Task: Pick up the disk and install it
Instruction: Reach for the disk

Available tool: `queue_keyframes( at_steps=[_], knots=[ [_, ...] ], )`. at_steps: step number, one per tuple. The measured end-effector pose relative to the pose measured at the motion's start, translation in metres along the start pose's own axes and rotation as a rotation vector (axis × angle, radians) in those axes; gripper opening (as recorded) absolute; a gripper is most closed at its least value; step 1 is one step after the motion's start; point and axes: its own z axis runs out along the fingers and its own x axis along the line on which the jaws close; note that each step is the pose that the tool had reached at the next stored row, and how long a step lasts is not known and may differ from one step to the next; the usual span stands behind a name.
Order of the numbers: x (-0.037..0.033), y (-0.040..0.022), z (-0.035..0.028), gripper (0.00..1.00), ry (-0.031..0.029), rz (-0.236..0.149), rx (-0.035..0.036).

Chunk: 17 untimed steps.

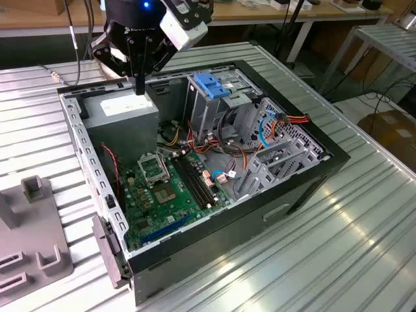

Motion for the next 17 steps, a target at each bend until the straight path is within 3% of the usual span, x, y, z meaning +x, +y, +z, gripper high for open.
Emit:
queue_keyframes(
  at_steps=[10,17],
  knots=[
    [0.0028,-0.0002,-0.0001,0.1,0.0,0.0,0.0],
    [0.0085,-0.0006,-0.0002,0.1,0.0,0.0,0.0]
  ],
)
